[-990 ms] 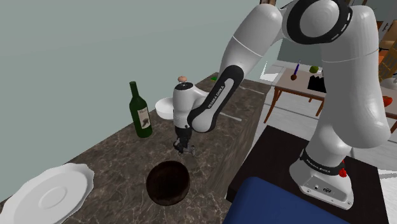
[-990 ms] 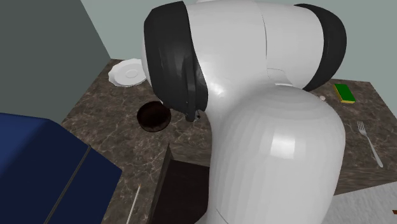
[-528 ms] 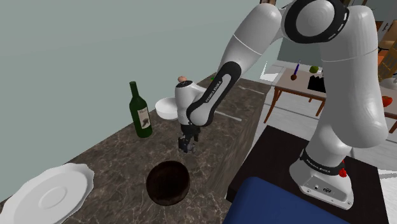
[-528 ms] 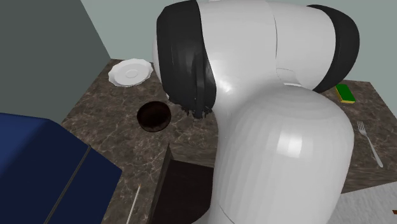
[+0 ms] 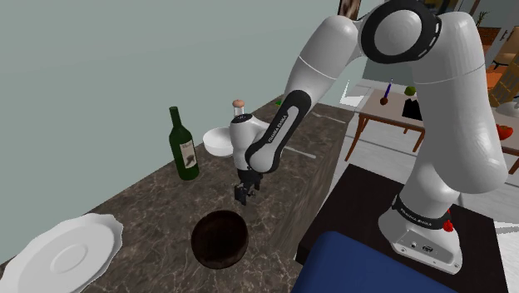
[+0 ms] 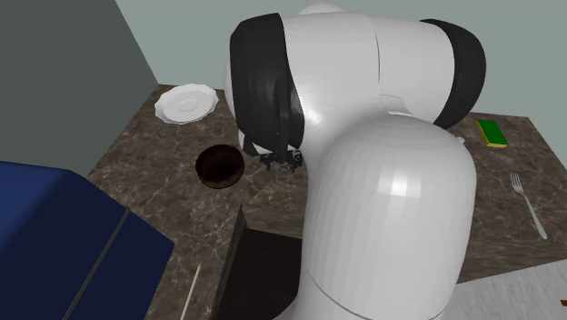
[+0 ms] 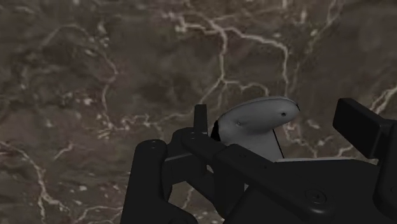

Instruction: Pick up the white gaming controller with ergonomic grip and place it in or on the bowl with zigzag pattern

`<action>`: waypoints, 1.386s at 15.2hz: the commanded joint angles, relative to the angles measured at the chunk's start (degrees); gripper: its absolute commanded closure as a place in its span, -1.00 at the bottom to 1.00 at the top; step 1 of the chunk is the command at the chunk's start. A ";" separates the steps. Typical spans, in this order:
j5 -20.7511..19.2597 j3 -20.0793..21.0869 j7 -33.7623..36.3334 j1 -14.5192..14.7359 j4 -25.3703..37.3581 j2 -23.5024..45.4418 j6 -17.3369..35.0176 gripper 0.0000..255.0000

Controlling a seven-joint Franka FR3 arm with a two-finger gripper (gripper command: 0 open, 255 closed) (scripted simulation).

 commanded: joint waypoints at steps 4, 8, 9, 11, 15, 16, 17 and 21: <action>-0.01 -0.01 -0.01 0.00 0.03 0.07 0.05 -1.00; -0.01 -0.01 0.00 0.01 0.07 0.07 0.01 1.00; -0.02 -0.02 -0.01 0.00 0.06 0.10 0.05 1.00; -0.02 -0.03 -0.08 -0.05 0.17 0.14 -0.02 1.00; 0.11 0.11 -0.08 -0.10 -0.16 -0.66 -0.49 1.00; 0.24 0.23 -0.16 -0.19 -0.34 -1.41 -1.05 1.00; 0.38 0.35 -0.24 -0.28 -0.49 -2.13 -1.63 1.00; 0.94 0.80 -0.57 -0.63 -1.00 -5.01 -3.98 1.00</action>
